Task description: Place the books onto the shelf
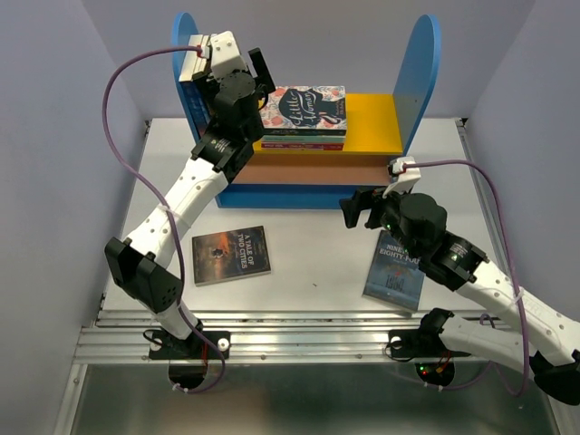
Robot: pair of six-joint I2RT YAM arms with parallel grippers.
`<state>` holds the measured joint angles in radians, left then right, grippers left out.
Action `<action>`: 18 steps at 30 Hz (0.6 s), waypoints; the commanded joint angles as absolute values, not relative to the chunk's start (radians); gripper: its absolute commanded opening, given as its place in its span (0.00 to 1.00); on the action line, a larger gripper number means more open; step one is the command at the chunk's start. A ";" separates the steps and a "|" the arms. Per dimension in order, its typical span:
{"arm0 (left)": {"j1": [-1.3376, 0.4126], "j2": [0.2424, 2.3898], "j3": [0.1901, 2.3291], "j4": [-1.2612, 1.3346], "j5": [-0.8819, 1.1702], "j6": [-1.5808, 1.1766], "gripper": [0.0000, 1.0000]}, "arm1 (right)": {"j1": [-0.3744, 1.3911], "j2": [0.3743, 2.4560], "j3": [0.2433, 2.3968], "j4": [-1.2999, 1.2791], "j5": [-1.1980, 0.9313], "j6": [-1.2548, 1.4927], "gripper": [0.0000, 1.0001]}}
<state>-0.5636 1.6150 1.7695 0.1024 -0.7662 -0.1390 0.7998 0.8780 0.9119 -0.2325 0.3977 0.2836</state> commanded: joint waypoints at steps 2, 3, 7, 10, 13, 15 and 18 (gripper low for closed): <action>-0.545 1.603 1.810 0.109 -0.854 -0.170 0.99 | 0.798 0.865 0.911 -0.209 0.417 0.270 1.00; -0.545 1.606 1.810 0.106 -0.862 -0.169 0.99 | 0.798 0.867 0.911 -0.207 0.416 0.270 1.00; -0.542 1.640 1.830 0.077 -0.877 -0.178 0.99 | 0.798 0.870 0.913 -0.207 0.416 0.270 1.00; -0.537 1.660 1.847 0.045 -0.876 -0.204 0.99 | 0.798 0.867 0.913 -0.207 0.420 0.270 1.00; -0.528 1.664 1.852 0.026 -0.858 -0.229 0.99 | 0.798 0.867 0.914 -0.207 0.422 0.268 1.00; -0.525 1.664 1.848 0.023 -0.841 -0.232 0.99 | 0.798 0.865 0.914 -0.209 0.420 0.267 1.00; -0.526 1.660 1.842 0.025 -0.812 -0.236 0.99 | 0.798 0.868 0.914 -0.207 0.420 0.267 1.00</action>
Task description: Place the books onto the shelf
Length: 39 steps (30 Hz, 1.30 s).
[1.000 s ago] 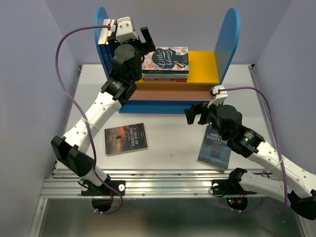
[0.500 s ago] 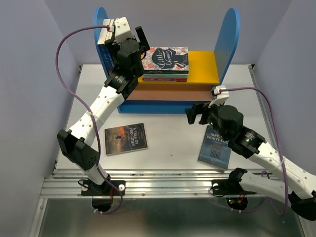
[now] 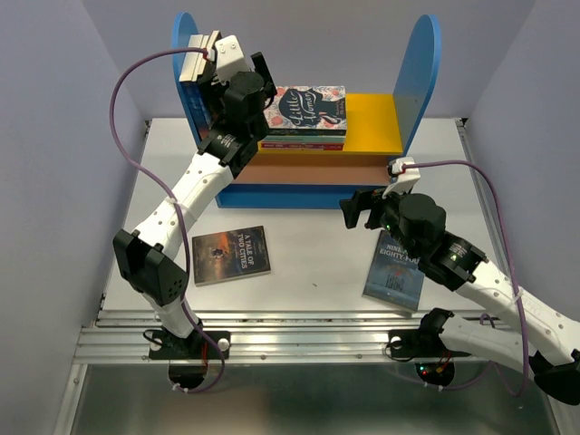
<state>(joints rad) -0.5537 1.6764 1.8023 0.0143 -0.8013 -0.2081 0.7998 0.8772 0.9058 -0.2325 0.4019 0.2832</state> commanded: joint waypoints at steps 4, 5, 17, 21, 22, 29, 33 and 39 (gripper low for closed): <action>-0.526 1.654 1.822 0.038 -0.755 -0.247 0.99 | 0.798 0.868 0.913 -0.207 0.420 0.267 1.00; -0.526 1.652 1.821 0.041 -0.729 -0.250 0.99 | 0.798 0.868 0.913 -0.209 0.423 0.267 1.00; -0.528 1.600 1.789 0.017 -0.857 -0.343 0.99 | 0.798 0.870 0.914 -0.207 0.423 0.265 1.00; -0.528 1.576 1.805 -0.087 -0.969 -0.406 0.99 | 0.798 0.874 0.914 -0.207 0.420 0.267 1.00; -0.526 1.565 1.802 -0.098 -0.985 -0.416 0.99 | 0.798 0.874 0.914 -0.207 0.420 0.267 1.00; -0.526 1.508 1.758 -0.120 -1.009 -0.443 0.99 | 0.798 0.877 0.914 -0.207 0.411 0.268 1.00; -0.526 1.496 1.750 -0.132 -1.002 -0.454 0.99 | 0.798 0.876 0.914 -0.207 0.407 0.270 1.00; -0.528 1.474 1.732 -0.071 -0.823 -0.391 0.99 | 0.798 0.876 0.914 -0.207 0.400 0.271 1.00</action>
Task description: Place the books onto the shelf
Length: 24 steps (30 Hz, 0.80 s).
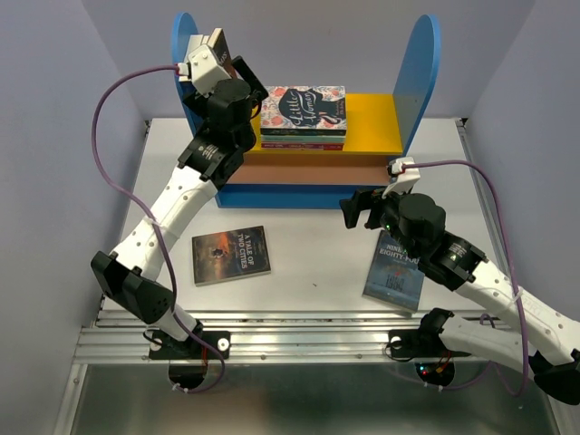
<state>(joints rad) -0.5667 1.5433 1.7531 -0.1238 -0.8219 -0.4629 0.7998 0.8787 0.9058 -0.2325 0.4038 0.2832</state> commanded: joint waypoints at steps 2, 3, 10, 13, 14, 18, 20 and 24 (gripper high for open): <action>-0.528 1.444 1.692 -0.028 -0.696 -0.341 0.99 | 0.798 0.876 0.916 -0.207 0.399 0.272 1.00; -0.526 1.431 1.683 -0.008 -0.652 -0.330 0.99 | 0.798 0.876 0.917 -0.207 0.399 0.268 1.00; -0.529 1.321 1.609 0.072 -0.419 -0.305 0.99 | 0.798 0.871 0.917 -0.207 0.394 0.267 1.00; -0.528 1.292 1.598 0.086 -0.390 -0.308 0.99 | 0.798 0.867 0.917 -0.207 0.396 0.267 1.00; -0.528 1.276 1.598 0.086 -0.382 -0.310 0.99 | 0.798 0.868 0.917 -0.207 0.394 0.267 1.00; -0.529 1.246 1.595 0.084 -0.367 -0.301 0.99 | 0.798 0.876 0.919 -0.207 0.390 0.267 1.00; -0.529 1.235 1.597 0.083 -0.385 -0.295 0.99 | 0.798 0.880 0.920 -0.207 0.391 0.267 1.00; -0.529 1.220 1.601 0.080 -0.391 -0.265 0.99 | 0.798 0.888 0.923 -0.209 0.390 0.267 1.00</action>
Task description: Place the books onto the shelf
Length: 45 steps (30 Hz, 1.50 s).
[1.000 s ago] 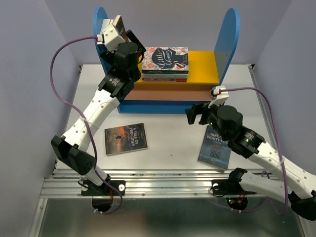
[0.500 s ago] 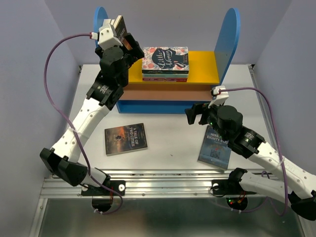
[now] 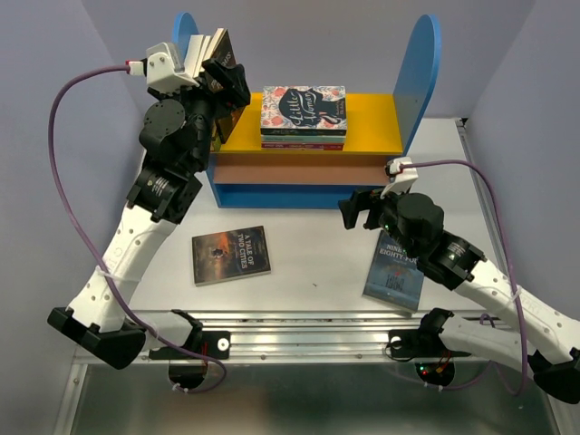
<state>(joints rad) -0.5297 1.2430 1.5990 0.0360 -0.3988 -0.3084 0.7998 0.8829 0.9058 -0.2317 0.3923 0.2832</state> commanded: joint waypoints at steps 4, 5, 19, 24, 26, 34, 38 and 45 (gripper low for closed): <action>-0.529 1.186 1.572 0.093 -0.382 -0.258 0.99 | 0.798 0.887 0.920 -0.207 0.406 0.276 1.00; -0.529 1.183 1.566 0.097 -0.388 -0.256 0.99 | 0.798 0.887 0.919 -0.207 0.407 0.278 1.00; -0.534 1.047 1.444 0.028 -0.218 -0.325 0.99 | 0.798 0.887 0.983 -0.429 0.477 0.459 1.00; -0.554 0.844 1.179 0.089 0.015 -0.408 0.99 | 0.798 0.862 0.983 -0.561 0.546 0.520 1.00; -0.560 0.757 1.093 0.091 0.125 -0.432 0.99 | 0.798 0.850 0.968 -0.618 0.594 0.589 1.00; -0.564 0.589 0.862 0.072 0.380 -0.541 0.99 | 0.798 0.925 0.890 -0.719 0.612 0.785 1.00; -0.564 0.519 0.659 0.034 0.442 -0.668 0.99 | 0.735 0.945 0.827 -0.744 0.592 0.896 1.00; -0.568 0.483 0.407 0.025 0.398 -0.778 0.99 | 0.406 0.939 0.723 -0.735 0.499 0.911 1.00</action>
